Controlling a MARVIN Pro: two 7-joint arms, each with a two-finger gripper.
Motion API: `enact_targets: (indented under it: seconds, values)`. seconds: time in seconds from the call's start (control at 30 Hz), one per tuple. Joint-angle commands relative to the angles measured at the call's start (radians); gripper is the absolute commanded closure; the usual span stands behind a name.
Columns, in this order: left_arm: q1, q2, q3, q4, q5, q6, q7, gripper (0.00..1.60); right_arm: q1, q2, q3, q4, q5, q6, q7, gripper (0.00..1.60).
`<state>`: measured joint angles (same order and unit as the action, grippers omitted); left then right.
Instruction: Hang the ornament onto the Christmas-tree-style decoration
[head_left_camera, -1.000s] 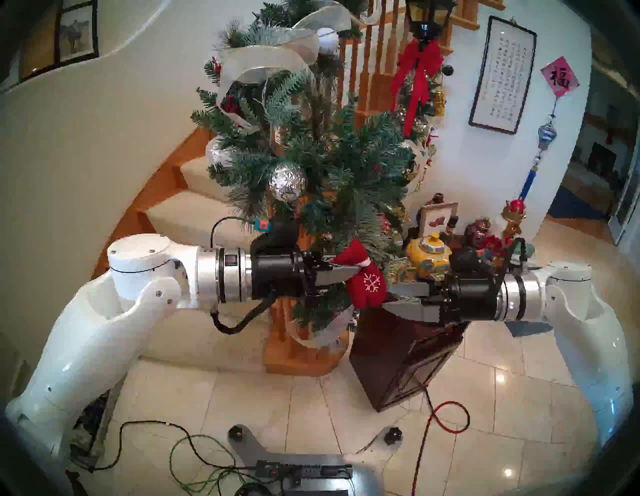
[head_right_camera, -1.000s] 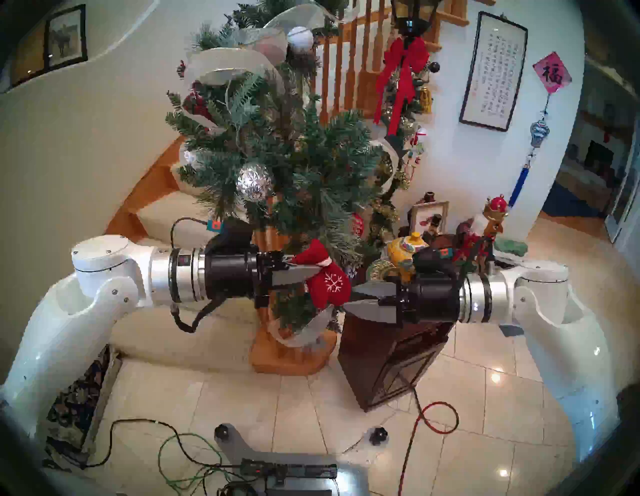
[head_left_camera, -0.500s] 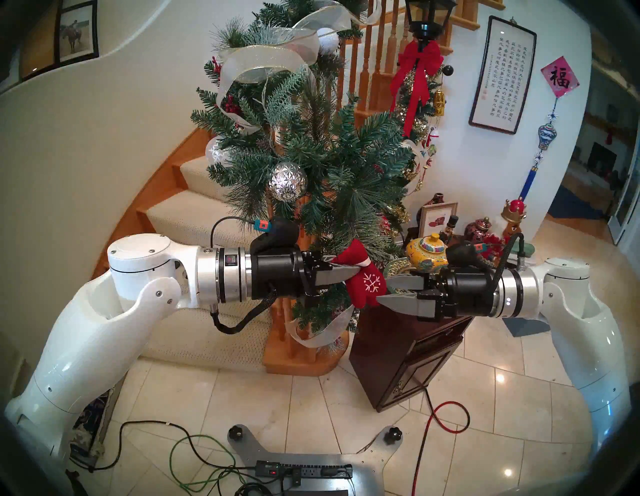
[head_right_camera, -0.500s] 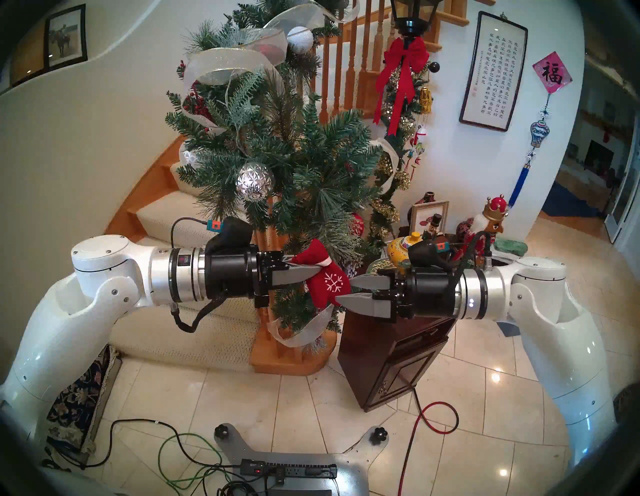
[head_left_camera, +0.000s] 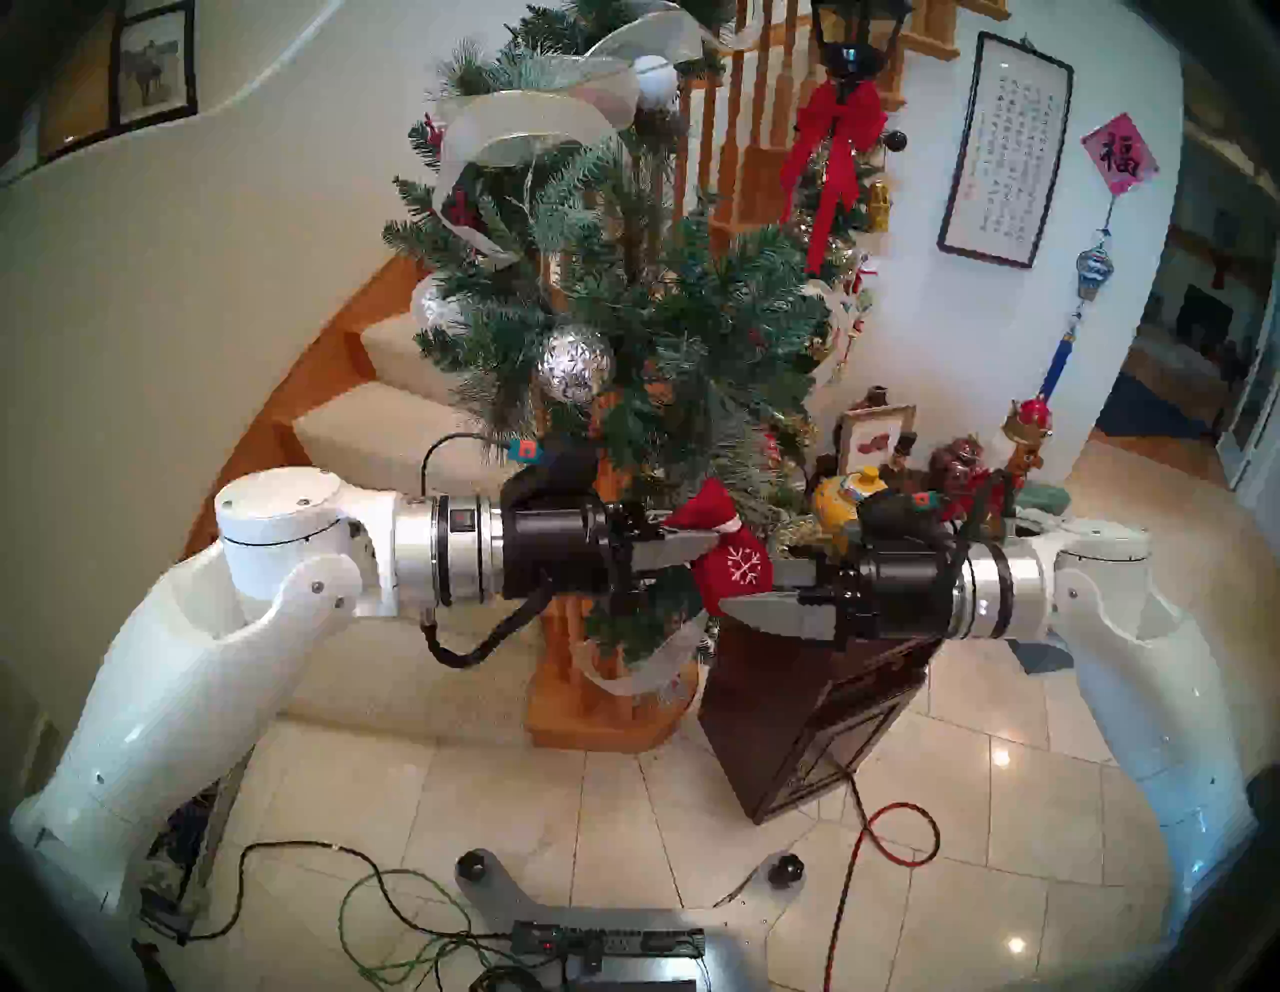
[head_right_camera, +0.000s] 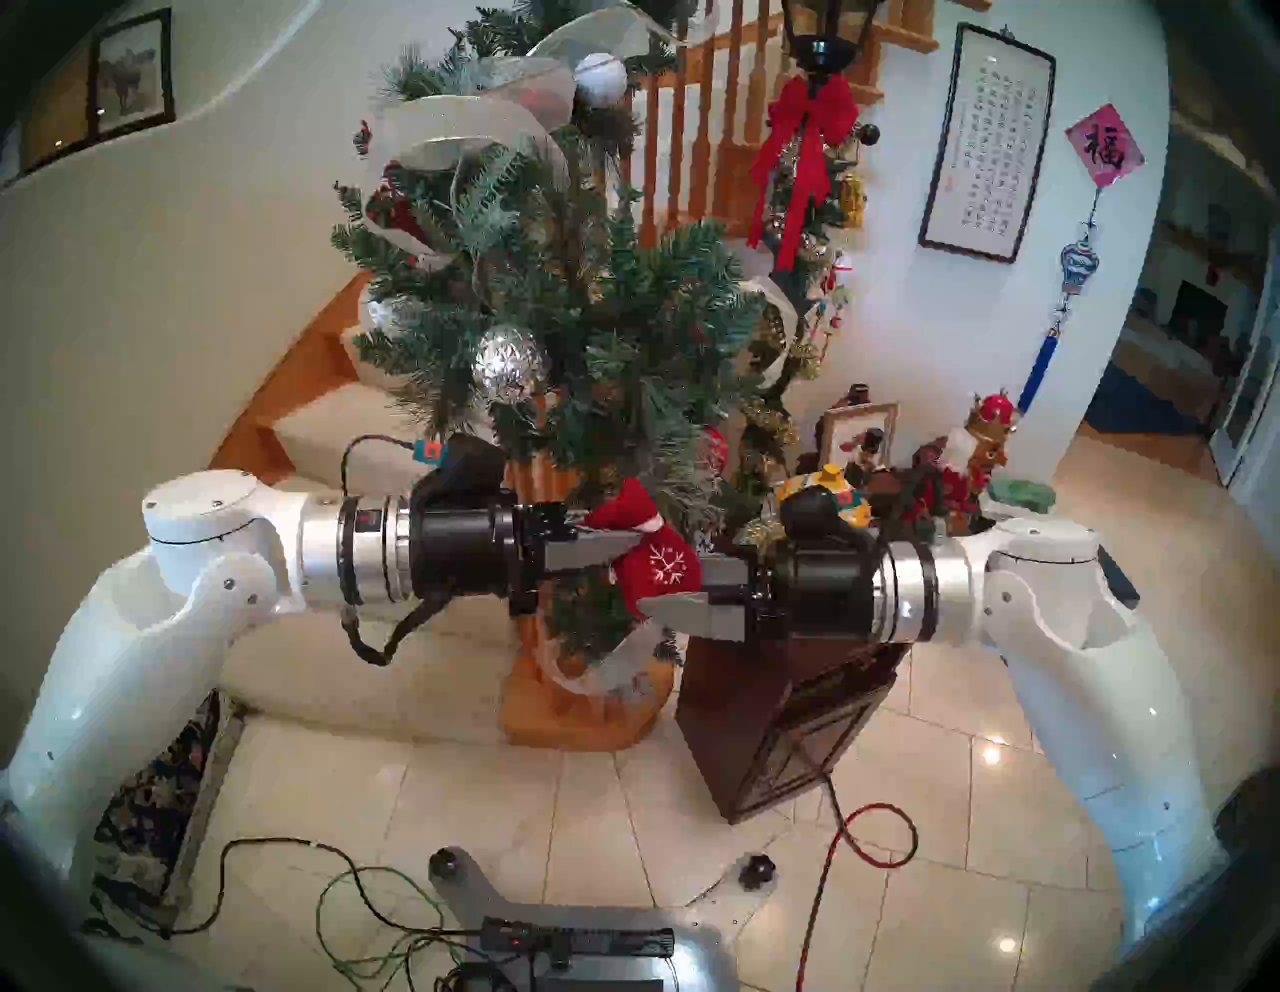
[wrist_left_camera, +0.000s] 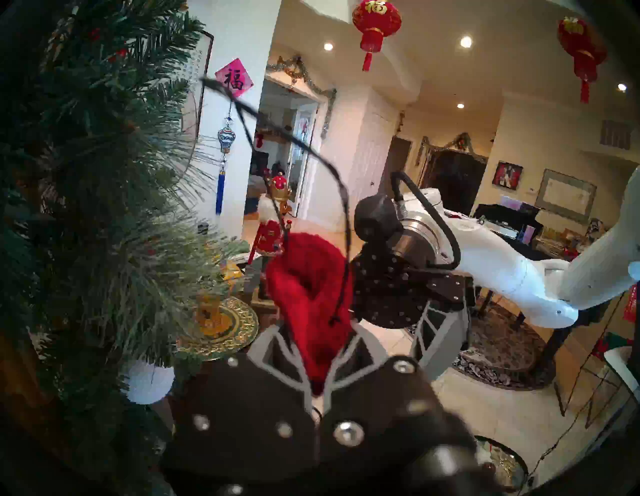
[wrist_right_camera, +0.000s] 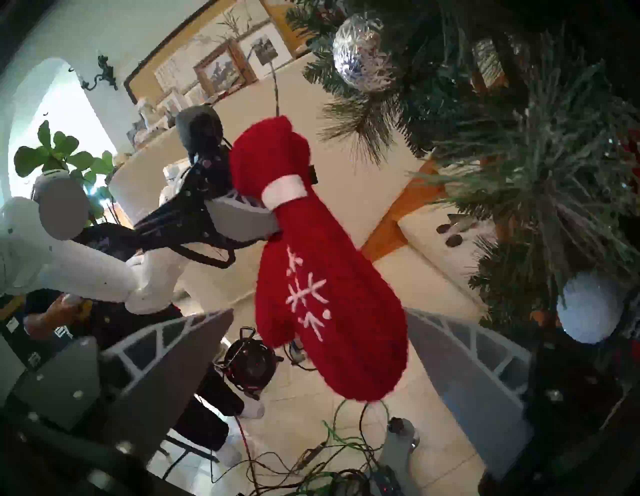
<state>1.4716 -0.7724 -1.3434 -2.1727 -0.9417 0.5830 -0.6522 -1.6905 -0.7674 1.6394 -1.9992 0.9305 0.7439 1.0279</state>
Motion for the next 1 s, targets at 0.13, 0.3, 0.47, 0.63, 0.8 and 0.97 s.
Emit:
enact_targets:
  seconds: [0.13,0.3,0.47,0.63,0.8,0.97]
  values:
    - [-0.007,0.001,-0.006,-0.003,-0.001,0.001,0.0,1.6,0.015,-0.001,0.011,-0.015,0.002,-0.007,-0.005,0.4]
    - [-0.007,0.0,-0.006,-0.003,0.0,0.001,0.0,1.6,0.002,0.001,0.023,-0.024,0.003,-0.01,-0.006,0.72]
    - [-0.007,0.0,-0.006,-0.003,0.0,0.001,0.0,1.6,-0.012,0.003,0.038,-0.026,0.003,-0.015,-0.003,0.8]
    - [-0.006,0.0,-0.006,-0.003,0.0,0.001,0.0,1.6,-0.02,0.005,0.045,-0.025,0.003,-0.021,0.003,0.89]
    - [-0.006,0.0,-0.006,-0.003,0.0,0.002,0.0,1.6,-0.034,0.007,0.056,-0.023,0.003,-0.032,0.015,1.6]
    - [-0.003,-0.004,-0.007,-0.004,-0.005,0.001,-0.001,1.27,-0.048,0.009,0.068,-0.025,0.003,-0.039,0.021,1.6]
